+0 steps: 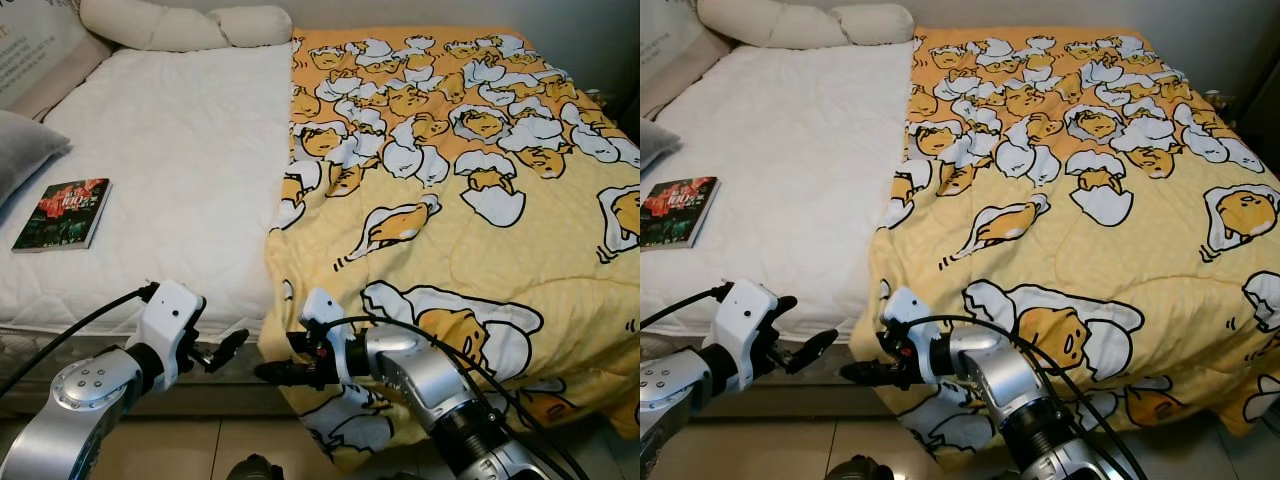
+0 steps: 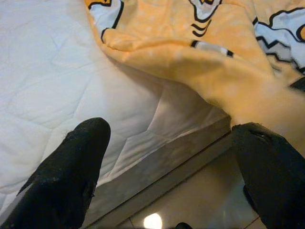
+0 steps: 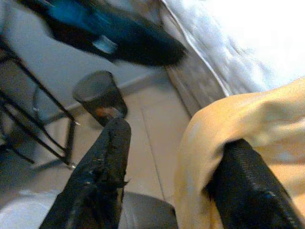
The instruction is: Clean up the room
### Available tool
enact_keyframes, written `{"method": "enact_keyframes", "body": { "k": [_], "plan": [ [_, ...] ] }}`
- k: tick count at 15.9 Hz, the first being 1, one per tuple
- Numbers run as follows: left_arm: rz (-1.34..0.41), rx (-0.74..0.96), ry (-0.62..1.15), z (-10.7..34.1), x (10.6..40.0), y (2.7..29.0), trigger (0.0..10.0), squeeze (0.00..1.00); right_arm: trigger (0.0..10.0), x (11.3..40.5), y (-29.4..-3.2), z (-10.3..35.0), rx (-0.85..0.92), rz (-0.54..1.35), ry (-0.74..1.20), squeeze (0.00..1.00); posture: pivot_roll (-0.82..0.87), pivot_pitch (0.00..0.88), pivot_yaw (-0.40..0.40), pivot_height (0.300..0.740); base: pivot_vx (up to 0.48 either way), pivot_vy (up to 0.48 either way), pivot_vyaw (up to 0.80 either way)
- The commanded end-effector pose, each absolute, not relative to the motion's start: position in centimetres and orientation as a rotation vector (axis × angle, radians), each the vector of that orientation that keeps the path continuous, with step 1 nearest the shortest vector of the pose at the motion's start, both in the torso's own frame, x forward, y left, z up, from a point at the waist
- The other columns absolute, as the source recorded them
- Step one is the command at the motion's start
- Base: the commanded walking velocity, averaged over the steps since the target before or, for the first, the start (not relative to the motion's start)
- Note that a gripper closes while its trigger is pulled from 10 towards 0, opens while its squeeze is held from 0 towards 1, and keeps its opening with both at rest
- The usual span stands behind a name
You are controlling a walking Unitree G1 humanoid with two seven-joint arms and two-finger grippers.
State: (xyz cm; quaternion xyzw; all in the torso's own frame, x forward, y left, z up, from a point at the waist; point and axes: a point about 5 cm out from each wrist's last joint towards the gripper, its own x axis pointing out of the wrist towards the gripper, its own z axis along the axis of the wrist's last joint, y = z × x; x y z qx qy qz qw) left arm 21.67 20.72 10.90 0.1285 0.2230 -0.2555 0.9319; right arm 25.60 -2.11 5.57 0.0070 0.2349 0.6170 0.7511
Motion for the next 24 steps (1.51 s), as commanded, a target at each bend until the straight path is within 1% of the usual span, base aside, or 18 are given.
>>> {"method": "enact_keyframes", "body": {
  "k": [1, 2, 3, 4, 7, 9, 11, 12, 15, 16, 17, 20, 24],
  "plan": [
    [-0.526, 0.284, 0.456, 11.1, 21.5, 20.9, 10.0, 0.00, 10.0, 26.3, -2.3, 5.3, -0.035, 1.269, 0.521, 1.00, 0.11, 0.041, 0.041, 0.740, 0.000, 0.000, 0.00],
    [-0.526, 0.283, 0.458, 11.1, 21.5, 20.9, 10.0, 0.00, 10.0, 26.5, -2.4, 4.8, -0.050, 1.223, 0.539, 1.00, 0.11, 0.041, 0.041, 0.740, 0.000, 0.000, 0.00],
    [-0.527, 0.283, 0.460, 11.1, 21.4, 20.9, 10.0, 0.00, 10.0, 26.3, -2.2, 4.6, -0.030, 1.225, 0.548, 1.00, 0.11, 0.050, 0.043, 0.740, 0.000, 0.000, 0.00],
    [-0.531, 0.282, 0.468, 11.0, 21.3, 20.8, 10.0, 0.00, 10.0, 25.6, -1.7, 4.4, 0.000, 1.275, 0.561, 1.00, 0.11, 0.058, 0.046, 0.740, 0.000, 0.000, 0.00],
    [-0.532, 0.282, 0.474, 11.0, 21.3, 20.8, 10.0, 0.00, 10.0, 25.5, -1.7, 3.3, -0.128, 1.257, 0.582, 1.00, 0.11, 0.063, 0.046, 0.740, 0.000, 0.000, 0.00],
    [-0.530, 0.282, 0.472, 10.9, 21.4, 20.7, 10.0, 0.00, 10.0, 25.8, -2.1, 3.3, -0.126, 1.226, 0.574, 1.00, 0.11, 0.059, 0.043, 0.740, 0.000, 0.000, 0.00],
    [-0.520, 0.280, 0.465, 10.9, 21.5, 20.6, 10.0, 0.00, 10.0, 26.2, -3.6, 3.2, -0.147, 1.161, 0.561, 1.00, 0.10, 0.049, 0.038, 0.740, 0.000, 0.000, 0.00],
    [-0.502, 0.258, 0.451, 10.7, 21.8, 20.3, 10.0, 0.00, 10.0, 26.8, -5.6, 3.4, -0.120, 1.029, 0.532, 1.00, 0.09, 0.034, 0.038, 0.740, 0.000, 0.000, 0.00],
    [-0.449, 0.203, 0.408, 10.3, 22.5, 19.1, 10.0, 0.00, 10.0, 27.0, -9.4, 3.3, -0.118, 0.781, 0.487, 1.00, 0.07, 0.015, 0.045, 0.740, 0.000, 0.000, 0.00],
    [-0.429, 0.181, 0.394, 10.2, 22.7, 18.7, 10.0, 0.00, 10.0, 26.9, -10.3, 3.1, -0.113, 0.719, 0.483, 1.00, 0.05, 0.006, 0.050, 0.740, 0.000, 0.000, 0.00],
    [-0.390, 0.121, 0.354, 10.0, 23.5, 17.4, 10.0, 0.00, 10.0, 26.1, -12.4, 2.7, -0.113, 0.579, 0.481, 1.00, 0.03, 0.000, 0.057, 0.740, 0.000, 0.000, 0.00],
    [-0.389, 0.113, 0.334, 9.8, 24.4, 15.9, 10.0, 0.00, 10.0, 26.0, -14.1, 3.1, -0.093, 0.422, 0.465, 1.00, 0.02, 0.000, 0.054, 0.740, 0.000, 0.000, 0.00],
    [-0.354, 0.115, 0.306, 9.7, 25.0, 15.5, 10.0, 0.00, 10.0, 25.9, -15.0, 4.6, -0.053, 0.312, 0.403, 1.00, 0.01, 0.000, 0.055, 0.740, 0.000, 0.000, 0.00]
  ]
}}
